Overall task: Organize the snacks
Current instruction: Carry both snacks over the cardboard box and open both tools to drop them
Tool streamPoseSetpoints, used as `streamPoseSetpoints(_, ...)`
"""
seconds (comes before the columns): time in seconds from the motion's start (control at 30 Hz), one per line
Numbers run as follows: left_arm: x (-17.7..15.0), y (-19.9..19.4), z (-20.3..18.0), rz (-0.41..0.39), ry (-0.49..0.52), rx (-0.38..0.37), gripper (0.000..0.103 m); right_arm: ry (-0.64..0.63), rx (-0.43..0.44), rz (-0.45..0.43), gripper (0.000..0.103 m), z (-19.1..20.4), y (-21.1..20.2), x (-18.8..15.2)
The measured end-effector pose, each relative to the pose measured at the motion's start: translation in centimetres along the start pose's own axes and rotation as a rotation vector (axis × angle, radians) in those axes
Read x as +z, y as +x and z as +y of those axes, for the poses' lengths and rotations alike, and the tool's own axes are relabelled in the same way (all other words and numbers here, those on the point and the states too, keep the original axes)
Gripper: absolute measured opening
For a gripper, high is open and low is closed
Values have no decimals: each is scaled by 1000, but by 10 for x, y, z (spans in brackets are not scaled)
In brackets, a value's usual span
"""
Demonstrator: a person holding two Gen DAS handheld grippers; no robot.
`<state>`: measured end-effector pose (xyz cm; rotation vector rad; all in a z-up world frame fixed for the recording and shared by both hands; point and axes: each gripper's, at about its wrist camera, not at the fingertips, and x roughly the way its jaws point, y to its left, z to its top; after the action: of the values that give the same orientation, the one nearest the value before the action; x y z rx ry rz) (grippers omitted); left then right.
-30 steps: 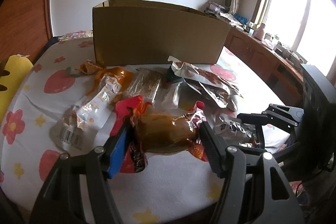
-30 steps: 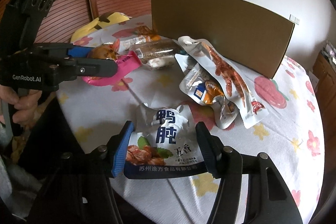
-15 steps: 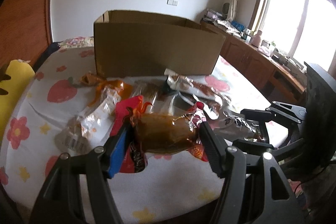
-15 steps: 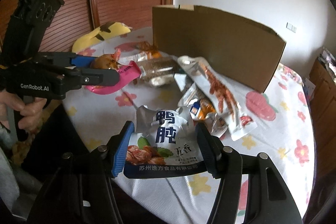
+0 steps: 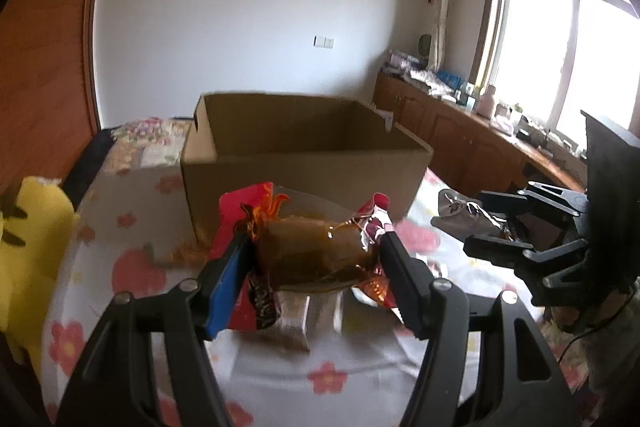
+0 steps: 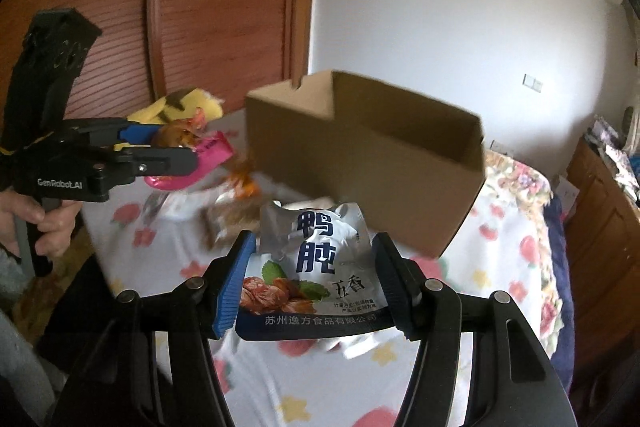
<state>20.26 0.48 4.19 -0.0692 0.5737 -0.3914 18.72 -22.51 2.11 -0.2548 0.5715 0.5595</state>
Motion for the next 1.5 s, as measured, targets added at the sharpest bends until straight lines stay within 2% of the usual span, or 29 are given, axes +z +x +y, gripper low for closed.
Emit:
streamPoseSetpoints(0.2, 38, 10, 12, -47, 22, 16, 65, 25, -29, -41, 62, -27, 11, 37)
streamPoseSetpoints(0.37, 60, 29, 26, -56, 12, 20, 65, 26, -50, -57, 62, -40, 34, 60)
streamPoseSetpoints(0.7, 95, 81, 35, -50, 34, 19, 65, 47, -61, -43, 62, -63, 79, 77)
streamPoseSetpoints(1.1, 103, 144, 34, 11, 37, 24, 66, 153, -52, -30, 62, -96, 114, 76)
streamPoseSetpoints(1.5, 100, 139, 30, -27, 29, 84, 72, 195, -48, -44, 67, -99, 116, 74)
